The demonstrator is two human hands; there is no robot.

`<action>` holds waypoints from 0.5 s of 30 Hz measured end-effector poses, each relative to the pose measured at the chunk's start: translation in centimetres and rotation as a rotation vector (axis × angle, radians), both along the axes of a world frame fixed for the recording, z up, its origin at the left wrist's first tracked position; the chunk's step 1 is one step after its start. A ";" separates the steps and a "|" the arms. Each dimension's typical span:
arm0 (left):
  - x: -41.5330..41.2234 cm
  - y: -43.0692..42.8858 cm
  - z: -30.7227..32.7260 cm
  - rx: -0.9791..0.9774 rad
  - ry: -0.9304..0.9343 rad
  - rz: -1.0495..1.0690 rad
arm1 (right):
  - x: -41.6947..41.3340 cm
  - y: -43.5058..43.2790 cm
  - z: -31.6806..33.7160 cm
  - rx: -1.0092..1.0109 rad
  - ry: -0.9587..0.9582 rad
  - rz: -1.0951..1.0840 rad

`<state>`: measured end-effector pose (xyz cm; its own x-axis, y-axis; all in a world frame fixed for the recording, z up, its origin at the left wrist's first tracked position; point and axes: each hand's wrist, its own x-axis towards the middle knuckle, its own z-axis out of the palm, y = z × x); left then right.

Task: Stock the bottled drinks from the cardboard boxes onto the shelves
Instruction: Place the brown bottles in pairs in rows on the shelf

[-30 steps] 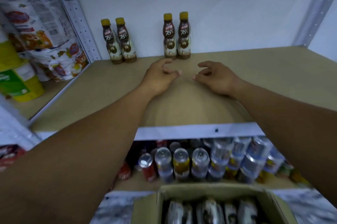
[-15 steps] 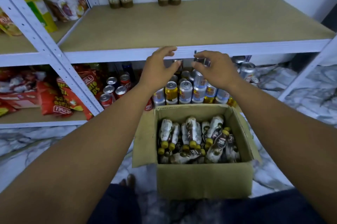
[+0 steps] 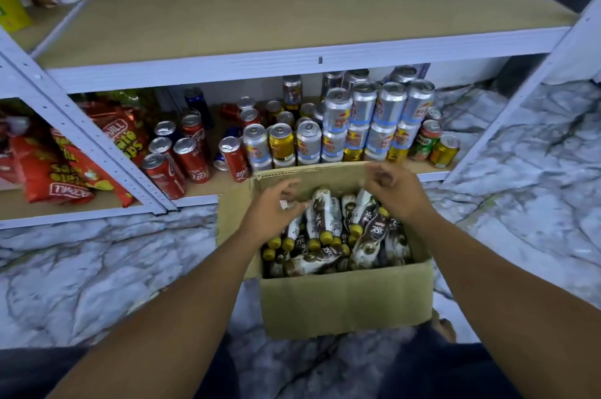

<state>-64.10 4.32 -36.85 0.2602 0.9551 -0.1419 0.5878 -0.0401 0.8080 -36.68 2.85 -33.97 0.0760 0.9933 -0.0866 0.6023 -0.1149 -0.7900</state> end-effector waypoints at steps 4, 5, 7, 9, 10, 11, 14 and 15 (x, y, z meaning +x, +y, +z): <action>1.6 0.8 -3.6 -0.085 0.085 -0.092 | 2.0 -1.3 -4.1 -0.146 -0.010 -0.032; 2.0 1.0 -4.5 -0.101 0.100 -0.112 | 2.3 -1.4 -5.1 -0.175 -0.039 -0.023; 2.6 1.6 -6.1 -0.106 0.116 -0.149 | 2.6 -1.5 -7.1 -0.205 -0.092 0.003; 3.2 2.1 -7.7 -0.104 0.137 -0.196 | 2.7 -1.3 -8.7 -0.216 -0.121 0.048; 3.6 2.3 -8.4 -0.103 0.150 -0.222 | 2.7 -1.2 -9.4 -0.220 -0.128 0.078; 3.9 2.5 -9.1 -0.100 0.164 -0.247 | 2.8 -0.9 -10.2 -0.224 -0.145 0.106; 4.7 2.9 -10.8 -0.079 0.193 -0.297 | 2.9 0.1 -11.9 -0.233 -0.257 0.190; 4.9 3.0 -11.3 -0.075 0.198 -0.300 | 3.0 0.4 -12.1 -0.236 -0.277 0.210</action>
<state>-59.23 7.30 -48.10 0.4874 0.8257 -0.2841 0.7040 -0.1792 0.6872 -33.72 3.24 -46.10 -0.0739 0.9451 -0.3182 0.8179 -0.1251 -0.5616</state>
